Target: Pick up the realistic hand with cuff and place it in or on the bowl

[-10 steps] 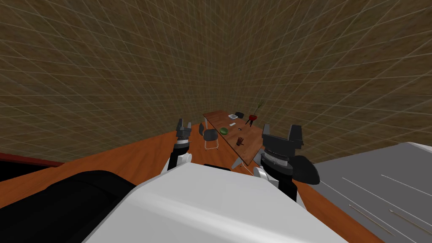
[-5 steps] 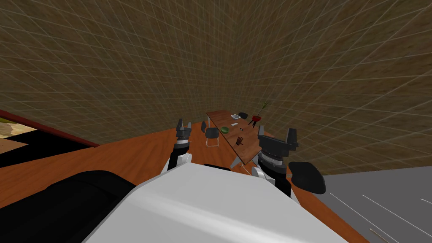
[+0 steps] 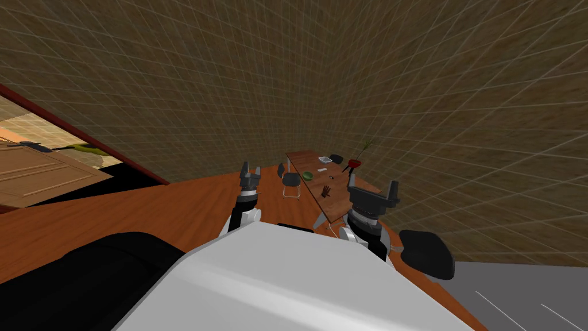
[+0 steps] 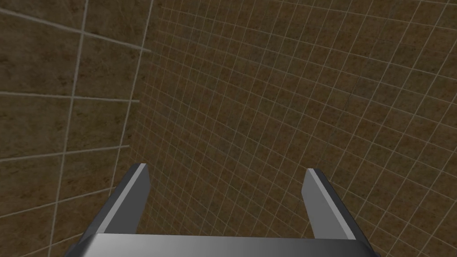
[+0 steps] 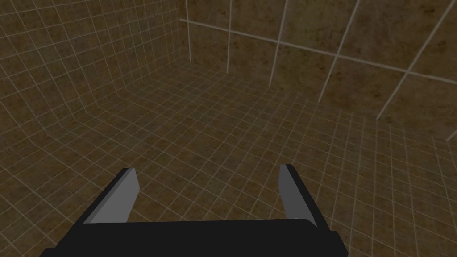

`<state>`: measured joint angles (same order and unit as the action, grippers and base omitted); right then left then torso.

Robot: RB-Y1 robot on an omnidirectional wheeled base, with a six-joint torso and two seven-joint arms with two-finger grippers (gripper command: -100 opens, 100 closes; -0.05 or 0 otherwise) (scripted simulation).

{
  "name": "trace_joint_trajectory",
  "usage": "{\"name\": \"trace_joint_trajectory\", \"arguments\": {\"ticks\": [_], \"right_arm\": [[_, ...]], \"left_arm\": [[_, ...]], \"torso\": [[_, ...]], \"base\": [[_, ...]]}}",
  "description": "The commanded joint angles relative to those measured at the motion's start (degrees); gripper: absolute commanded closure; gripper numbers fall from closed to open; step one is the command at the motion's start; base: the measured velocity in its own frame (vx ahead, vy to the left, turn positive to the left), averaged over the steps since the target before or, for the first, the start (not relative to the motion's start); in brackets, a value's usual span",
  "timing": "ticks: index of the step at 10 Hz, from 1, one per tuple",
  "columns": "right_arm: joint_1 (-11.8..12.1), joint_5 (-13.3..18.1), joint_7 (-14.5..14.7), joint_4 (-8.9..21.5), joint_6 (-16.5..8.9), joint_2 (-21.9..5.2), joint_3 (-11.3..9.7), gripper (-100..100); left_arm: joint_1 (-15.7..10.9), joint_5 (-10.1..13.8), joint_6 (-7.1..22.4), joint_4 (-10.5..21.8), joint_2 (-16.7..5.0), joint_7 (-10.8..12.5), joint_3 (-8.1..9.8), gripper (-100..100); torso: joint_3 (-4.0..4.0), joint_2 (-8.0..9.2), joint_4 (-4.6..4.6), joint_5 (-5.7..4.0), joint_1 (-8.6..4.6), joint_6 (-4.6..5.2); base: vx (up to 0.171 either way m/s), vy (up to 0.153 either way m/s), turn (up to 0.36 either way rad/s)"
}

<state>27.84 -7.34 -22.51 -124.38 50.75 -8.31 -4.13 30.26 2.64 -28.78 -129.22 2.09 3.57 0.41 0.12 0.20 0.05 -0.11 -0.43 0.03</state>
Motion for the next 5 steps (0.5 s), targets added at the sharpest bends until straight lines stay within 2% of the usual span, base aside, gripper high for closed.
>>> {"name": "trace_joint_trajectory", "arguments": {"ticks": [1,2,3,4,5], "right_arm": [[-0.6,-1.9,-2.9,2.8,2.3,-0.4,-0.5,-100],[-0.6,-1.9,-3.3,2.8,2.3,-0.4,-0.5,-100],[-1.0,-3.6,-5.6,5.2,4.3,-0.5,-1.0,-100],[-1.0,-3.6,-5.8,5.4,4.3,-0.5,-1.0,-100],[-1.5,-5.3,-8.1,7.9,6.4,-0.7,-1.5,-100]], "left_arm": [[0.0,0.0,0.0,0.0,0.0,0.0,0.00,0],[0.0,0.0,0.0,0.0,0.0,0.0,-0.01,0],[0.0,0.0,0.0,0.0,0.0,0.0,0.00,0],[0.0,0.0,0.0,0.0,0.0,0.0,-0.01,0],[0.0,0.0,0.0,0.0,0.0,0.0,0.00,0]], "torso": [[0.00,0.00,0.00,0.00,0.00,0.00],[0.00,0.00,0.00,0.01,0.04,-0.05],[-0.04,-0.07,-0.01,0.02,0.08,0.00],[-0.03,-0.05,-0.01,0.01,0.01,-0.04],[-0.05,-0.09,-0.02,0.01,0.06,-0.01]], "base": [[-0.077,-0.080,0.216],[-0.055,-0.073,0.103],[-0.072,-0.093,0.222],[-0.060,-0.076,0.134],[-0.052,-0.070,0.266]]}}
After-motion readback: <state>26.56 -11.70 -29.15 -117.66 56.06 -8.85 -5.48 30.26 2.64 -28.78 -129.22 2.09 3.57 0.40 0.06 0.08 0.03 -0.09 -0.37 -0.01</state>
